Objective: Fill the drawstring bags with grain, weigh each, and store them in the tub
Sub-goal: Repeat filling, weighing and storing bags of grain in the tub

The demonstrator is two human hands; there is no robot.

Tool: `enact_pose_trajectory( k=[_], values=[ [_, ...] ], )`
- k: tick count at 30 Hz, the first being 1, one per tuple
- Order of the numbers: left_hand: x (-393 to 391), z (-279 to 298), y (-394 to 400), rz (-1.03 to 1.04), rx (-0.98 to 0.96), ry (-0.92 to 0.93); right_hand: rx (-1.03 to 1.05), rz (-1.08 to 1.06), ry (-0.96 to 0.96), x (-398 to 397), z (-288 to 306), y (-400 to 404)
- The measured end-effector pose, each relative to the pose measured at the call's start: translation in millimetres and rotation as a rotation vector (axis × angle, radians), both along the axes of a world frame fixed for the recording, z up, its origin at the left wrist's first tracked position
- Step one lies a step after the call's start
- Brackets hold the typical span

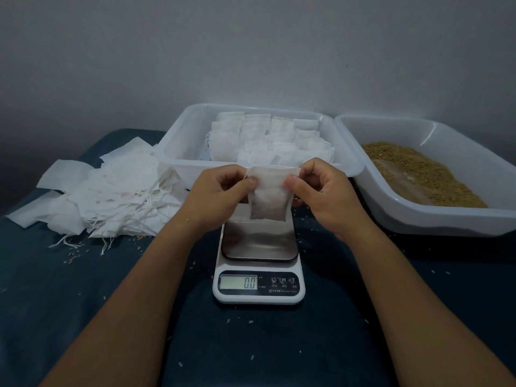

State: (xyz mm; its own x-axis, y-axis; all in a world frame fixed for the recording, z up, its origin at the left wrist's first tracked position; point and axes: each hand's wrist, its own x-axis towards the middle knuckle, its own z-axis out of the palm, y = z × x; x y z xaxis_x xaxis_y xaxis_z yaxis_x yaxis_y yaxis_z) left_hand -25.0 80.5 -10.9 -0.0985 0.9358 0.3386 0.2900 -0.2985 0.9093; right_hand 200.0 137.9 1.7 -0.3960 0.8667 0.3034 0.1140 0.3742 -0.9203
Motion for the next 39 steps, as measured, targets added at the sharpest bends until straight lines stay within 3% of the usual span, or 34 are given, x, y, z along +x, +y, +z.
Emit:
enact_pose_trajectory(
  k=[7, 11, 15, 19, 24, 30, 34, 39],
  values=[
    [-7, 4, -5, -0.007, -0.128, -0.018, -0.244, 0.142, -0.005, -3, 3, -8],
    [-9, 5, -9, -0.034, -0.215, 0.061, -0.340, 0.151, -0.066, -3, 0, -9],
    [-11, -3, -4, 0.071, -0.235, 0.300, -0.215, 0.051, -0.222, -3, -6, -6],
    [-16, -8, -2, 0.137, -0.247, 0.410, -0.089, -0.020, -0.344, 0, -12, 2],
    [-22, -14, 3, 0.279, -0.253, 0.382, -0.068, -0.158, -0.375, 5, -25, 16],
    [-33, -29, 14, 0.446, -0.330, 0.182, -0.053, -0.317, -0.429, 13, -51, 35],
    [-41, -45, 19, 0.479, -0.363, 0.341, -0.079, -0.346, -0.378, 14, -57, 40],
    [-42, -50, 22, 0.474, -0.388, 0.380, -0.065, -0.334, -0.393, 14, -61, 40]
  ],
)
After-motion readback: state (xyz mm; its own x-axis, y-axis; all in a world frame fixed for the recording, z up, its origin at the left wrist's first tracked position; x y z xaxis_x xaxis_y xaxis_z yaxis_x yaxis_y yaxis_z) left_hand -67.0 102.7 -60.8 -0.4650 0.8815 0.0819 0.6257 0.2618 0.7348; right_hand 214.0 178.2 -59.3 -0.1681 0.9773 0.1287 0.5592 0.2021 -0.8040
